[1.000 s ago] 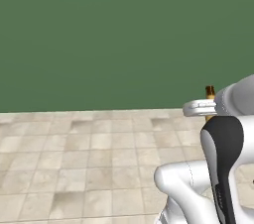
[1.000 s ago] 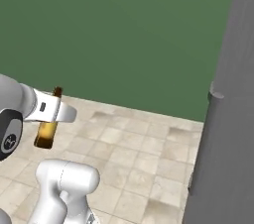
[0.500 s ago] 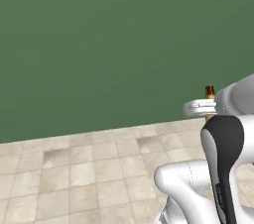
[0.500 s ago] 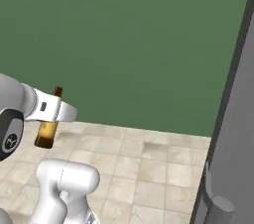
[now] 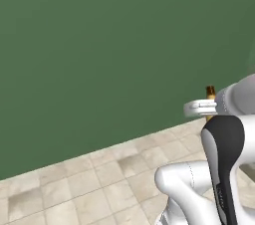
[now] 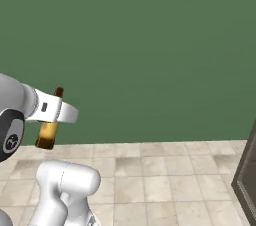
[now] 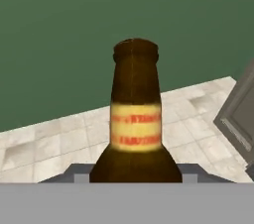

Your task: Place the liquor and beer on the top shelf of the fridge to keep them out of children's reach, and place the carrot on lower shelves for easy access.

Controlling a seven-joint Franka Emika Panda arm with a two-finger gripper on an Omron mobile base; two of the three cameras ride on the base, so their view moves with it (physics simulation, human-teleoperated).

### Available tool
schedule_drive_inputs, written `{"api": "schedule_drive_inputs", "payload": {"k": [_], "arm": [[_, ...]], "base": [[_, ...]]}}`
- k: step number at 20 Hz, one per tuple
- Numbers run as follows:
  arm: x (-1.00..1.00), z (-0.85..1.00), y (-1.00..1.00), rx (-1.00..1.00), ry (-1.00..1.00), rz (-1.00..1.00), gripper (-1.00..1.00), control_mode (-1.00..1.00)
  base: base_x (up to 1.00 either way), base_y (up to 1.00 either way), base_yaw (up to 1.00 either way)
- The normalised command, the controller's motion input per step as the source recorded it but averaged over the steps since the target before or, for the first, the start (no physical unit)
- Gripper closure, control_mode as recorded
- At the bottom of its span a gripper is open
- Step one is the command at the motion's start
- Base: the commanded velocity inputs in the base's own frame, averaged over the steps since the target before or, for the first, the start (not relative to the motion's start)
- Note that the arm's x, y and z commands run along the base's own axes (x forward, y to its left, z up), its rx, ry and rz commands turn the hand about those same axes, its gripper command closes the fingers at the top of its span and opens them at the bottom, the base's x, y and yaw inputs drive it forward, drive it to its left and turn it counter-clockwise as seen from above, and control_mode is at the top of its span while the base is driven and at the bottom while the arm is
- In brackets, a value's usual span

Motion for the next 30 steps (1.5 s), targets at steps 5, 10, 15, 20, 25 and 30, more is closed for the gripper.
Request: {"api": "schedule_drive_inputs", "payload": {"k": [5,10,15,20,25,30], "arm": [[0.0,0.0,0.0,0.0,0.0,0.0,1.0,1.0],[0.0,0.0,0.0,0.0,0.0,0.0,1.0,1.0],[0.0,0.0,0.0,0.0,0.0,0.0,1.0,1.0],[0.0,0.0,0.0,0.0,0.0,0.0,1.0,1.0],[0.0,0.0,0.0,0.0,0.0,0.0,1.0,1.0],[0.0,0.0,0.0,0.0,0.0,0.0,1.0,1.0]], "base": [[0.44,-0.15,-0.48],[0.26,-0.36,-0.51],[0.21,-0.36,-0.52],[0.25,-0.29,-0.53],[0.26,-0.19,-0.53],[0.29,-0.07,-0.49]]}}
